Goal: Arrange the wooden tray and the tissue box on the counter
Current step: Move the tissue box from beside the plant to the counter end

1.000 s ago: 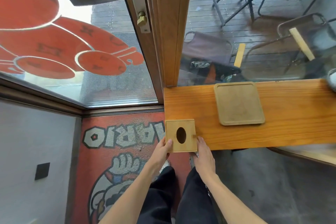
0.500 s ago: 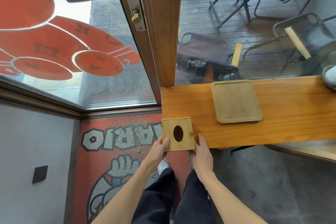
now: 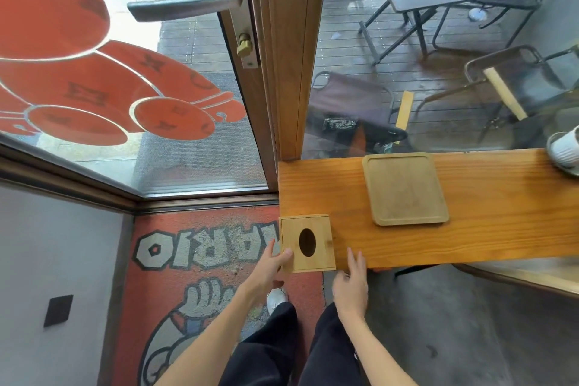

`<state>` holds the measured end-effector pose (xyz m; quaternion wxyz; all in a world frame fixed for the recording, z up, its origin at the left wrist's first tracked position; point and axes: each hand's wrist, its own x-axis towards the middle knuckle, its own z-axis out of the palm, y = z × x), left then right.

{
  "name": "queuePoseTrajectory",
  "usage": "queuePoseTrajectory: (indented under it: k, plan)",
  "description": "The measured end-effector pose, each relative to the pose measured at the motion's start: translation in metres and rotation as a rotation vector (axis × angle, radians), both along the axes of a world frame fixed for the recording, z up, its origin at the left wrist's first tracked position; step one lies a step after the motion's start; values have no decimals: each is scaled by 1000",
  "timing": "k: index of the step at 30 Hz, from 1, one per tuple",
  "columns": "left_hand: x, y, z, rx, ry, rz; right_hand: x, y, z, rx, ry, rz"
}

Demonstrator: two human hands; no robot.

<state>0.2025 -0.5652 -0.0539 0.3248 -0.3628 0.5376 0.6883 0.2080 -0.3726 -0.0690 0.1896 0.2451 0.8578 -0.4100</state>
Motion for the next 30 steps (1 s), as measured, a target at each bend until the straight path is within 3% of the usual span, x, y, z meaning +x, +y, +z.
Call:
queuePoseTrajectory:
  k: [2,4,7,11,22,30]
  plan:
    - [-3,-3,2,24,2,34,-1,-7,7,-161,-74,-428]
    - [-7,-4,5,37,10,38,-8,-16,11,-388,-224,-640]
    - [-14,-3,10,37,34,24,-26,-24,11,-794,-390,-822]
    - [-14,-1,9,15,99,2,-44,-25,20,-1062,-495,-879]
    - [-10,5,8,-31,171,-28,-43,-23,19,-1058,-484,-859]
    - [-14,4,4,32,16,161,-56,-15,24,-1066,-566,-929]
